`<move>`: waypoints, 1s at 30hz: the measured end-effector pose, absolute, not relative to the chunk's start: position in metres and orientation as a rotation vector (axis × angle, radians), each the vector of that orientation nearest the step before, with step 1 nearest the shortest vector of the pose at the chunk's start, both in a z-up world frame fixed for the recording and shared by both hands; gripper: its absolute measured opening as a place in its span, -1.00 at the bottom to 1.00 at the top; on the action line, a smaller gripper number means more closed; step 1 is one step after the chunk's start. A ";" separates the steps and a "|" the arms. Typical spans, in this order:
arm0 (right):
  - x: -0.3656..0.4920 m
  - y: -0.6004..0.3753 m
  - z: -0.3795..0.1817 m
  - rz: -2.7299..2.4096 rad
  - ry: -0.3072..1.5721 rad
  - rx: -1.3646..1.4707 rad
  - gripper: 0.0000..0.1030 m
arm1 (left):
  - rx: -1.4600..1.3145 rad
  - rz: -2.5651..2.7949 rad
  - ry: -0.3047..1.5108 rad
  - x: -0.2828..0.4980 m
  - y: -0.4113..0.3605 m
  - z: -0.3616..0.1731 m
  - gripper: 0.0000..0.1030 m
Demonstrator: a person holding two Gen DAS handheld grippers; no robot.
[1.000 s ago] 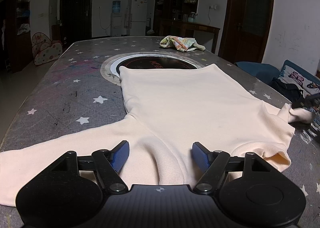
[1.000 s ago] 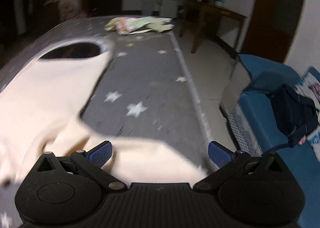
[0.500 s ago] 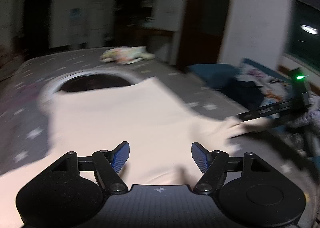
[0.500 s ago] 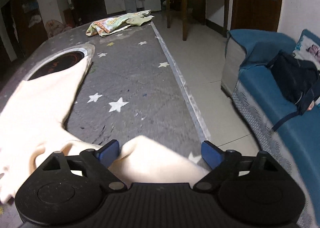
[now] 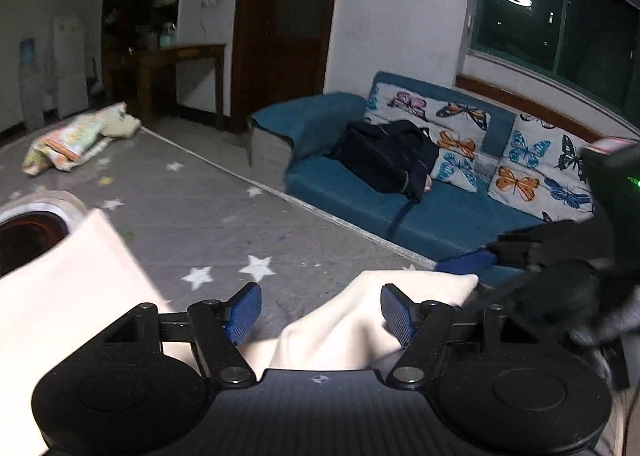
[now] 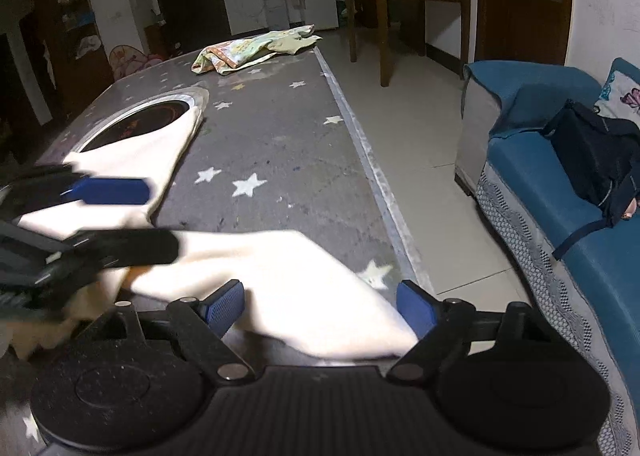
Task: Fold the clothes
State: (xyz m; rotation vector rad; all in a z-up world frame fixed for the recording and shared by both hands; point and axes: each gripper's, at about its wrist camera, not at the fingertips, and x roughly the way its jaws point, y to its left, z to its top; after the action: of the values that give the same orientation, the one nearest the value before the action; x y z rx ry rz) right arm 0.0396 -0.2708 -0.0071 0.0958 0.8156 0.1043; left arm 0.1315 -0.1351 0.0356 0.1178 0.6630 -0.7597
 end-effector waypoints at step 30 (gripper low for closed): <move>-0.015 -0.315 0.037 0.042 0.640 0.259 0.98 | 0.147 -1.068 0.564 0.037 -0.135 0.035 -0.93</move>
State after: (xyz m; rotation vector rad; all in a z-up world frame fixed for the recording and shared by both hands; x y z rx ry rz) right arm -0.0155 -0.3154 0.0371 0.2594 0.6399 0.0424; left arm 0.0369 -0.1354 0.0352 0.1472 0.5637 -1.0680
